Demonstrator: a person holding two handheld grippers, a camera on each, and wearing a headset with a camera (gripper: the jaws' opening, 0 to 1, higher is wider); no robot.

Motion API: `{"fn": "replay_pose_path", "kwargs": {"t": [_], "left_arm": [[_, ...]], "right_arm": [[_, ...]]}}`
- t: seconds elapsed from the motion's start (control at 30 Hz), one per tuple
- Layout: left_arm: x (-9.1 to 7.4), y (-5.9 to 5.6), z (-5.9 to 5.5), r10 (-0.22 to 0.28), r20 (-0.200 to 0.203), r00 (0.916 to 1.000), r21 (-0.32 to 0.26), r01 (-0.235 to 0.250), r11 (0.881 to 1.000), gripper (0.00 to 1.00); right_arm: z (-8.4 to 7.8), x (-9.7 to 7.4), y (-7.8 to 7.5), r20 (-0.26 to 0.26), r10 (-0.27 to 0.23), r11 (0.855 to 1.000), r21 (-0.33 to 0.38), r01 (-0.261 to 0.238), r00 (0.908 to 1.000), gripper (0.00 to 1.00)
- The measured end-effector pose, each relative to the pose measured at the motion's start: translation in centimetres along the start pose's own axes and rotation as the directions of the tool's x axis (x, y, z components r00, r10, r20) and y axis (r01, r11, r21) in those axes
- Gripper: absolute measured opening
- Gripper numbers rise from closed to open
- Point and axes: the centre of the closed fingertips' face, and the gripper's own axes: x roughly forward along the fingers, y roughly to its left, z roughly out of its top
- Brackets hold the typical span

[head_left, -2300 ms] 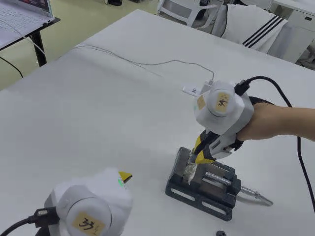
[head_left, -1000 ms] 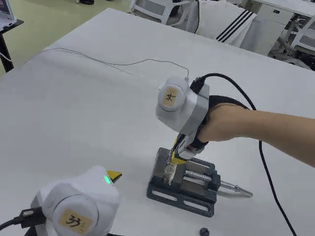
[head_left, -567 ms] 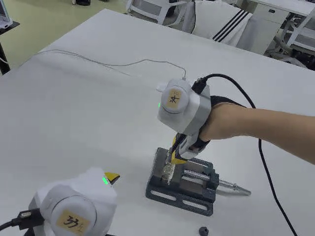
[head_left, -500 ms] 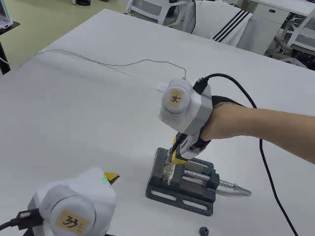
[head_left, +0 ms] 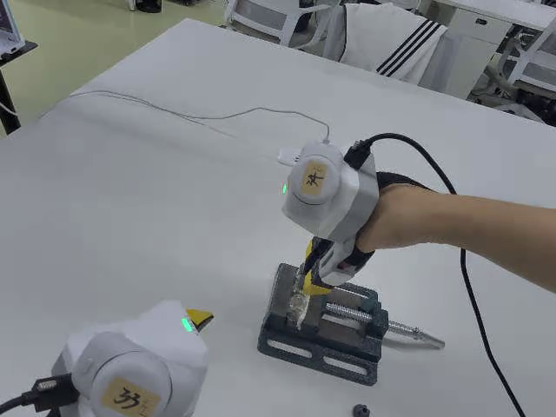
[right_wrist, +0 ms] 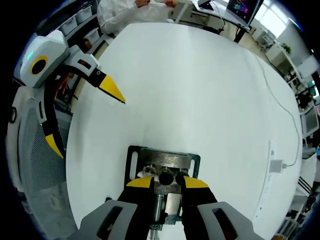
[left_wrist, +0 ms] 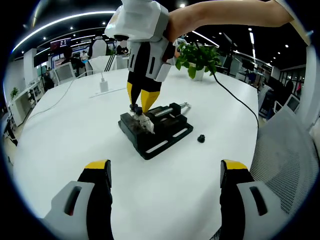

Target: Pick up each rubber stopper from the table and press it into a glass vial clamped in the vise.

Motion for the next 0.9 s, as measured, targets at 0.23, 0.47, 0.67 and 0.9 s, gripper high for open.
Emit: {"fn": "replay_pose_path", "kwargs": {"t": [0.23, 0.47, 0.67, 0.9], "left_arm": [[-0.2, 0.4, 0.0, 0.013, 0.000, 0.9999, 0.001, -0.013, 1.000, 0.89], [-0.1, 0.4, -0.1, 0.014, 0.000, 0.9999, 0.001, -0.014, 1.000, 0.89], [0.0, 0.3, -0.2, 0.009, 0.000, 1.0000, -0.001, -0.009, 1.000, 0.89], [0.0, 0.3, -0.7, 0.008, -0.008, 0.9999, -0.007, -0.008, 1.000, 0.88]], "right_arm": [[-0.7, -1.3, -0.2, 0.034, 0.028, 0.999, 0.028, -0.029, 0.9990, 0.14], [-0.5, -1.2, 0.1, 0.106, 0.056, 0.997, 0.046, -0.061, 0.9928, 0.12], [-0.2, -0.7, 0.3, 0.128, 0.064, 0.996, 0.061, -0.072, 0.9897, 0.02], [0.1, -0.2, 0.4, 0.132, 0.079, 0.994, 0.063, -0.088, 0.9882, 0.00]]}}
